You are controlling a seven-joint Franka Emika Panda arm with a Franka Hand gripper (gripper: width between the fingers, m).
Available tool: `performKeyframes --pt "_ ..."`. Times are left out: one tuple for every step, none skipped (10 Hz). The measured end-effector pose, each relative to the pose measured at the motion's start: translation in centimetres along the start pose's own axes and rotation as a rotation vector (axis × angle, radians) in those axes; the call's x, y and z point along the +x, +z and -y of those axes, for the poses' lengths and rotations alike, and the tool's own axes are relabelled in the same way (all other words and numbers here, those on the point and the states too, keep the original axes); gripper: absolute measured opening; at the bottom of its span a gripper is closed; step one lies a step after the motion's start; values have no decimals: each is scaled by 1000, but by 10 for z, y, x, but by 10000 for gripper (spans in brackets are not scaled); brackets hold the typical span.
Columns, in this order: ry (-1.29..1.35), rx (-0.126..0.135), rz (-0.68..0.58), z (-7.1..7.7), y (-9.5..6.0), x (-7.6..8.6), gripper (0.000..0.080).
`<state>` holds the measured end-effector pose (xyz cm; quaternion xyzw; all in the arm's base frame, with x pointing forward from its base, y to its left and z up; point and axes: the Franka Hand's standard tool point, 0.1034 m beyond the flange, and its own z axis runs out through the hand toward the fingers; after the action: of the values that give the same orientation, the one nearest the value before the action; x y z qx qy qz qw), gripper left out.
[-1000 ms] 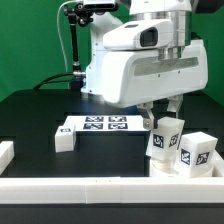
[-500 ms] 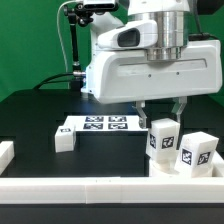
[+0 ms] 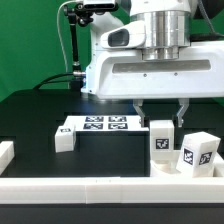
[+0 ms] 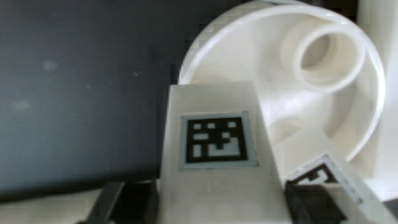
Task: Assemble stool
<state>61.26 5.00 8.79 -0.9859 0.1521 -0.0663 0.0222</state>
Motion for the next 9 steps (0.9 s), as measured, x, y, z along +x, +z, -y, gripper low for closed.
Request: performKeyframes --pt "91 -1 1 1 0 -1 341" --pt "151 -1 2 1 0 -1 341" --pt "265 0 3 1 0 -1 341" --pt "368 9 7 0 1 -2 341" --pt "433 12 10 0 1 -2 341" --pt "539 20 14 1 1 -2 341" --pt "618 30 21 1 1 -2 341" --pt "719 41 29 2 1 -2 341" --pt "802 50 36 3 1 -2 341"
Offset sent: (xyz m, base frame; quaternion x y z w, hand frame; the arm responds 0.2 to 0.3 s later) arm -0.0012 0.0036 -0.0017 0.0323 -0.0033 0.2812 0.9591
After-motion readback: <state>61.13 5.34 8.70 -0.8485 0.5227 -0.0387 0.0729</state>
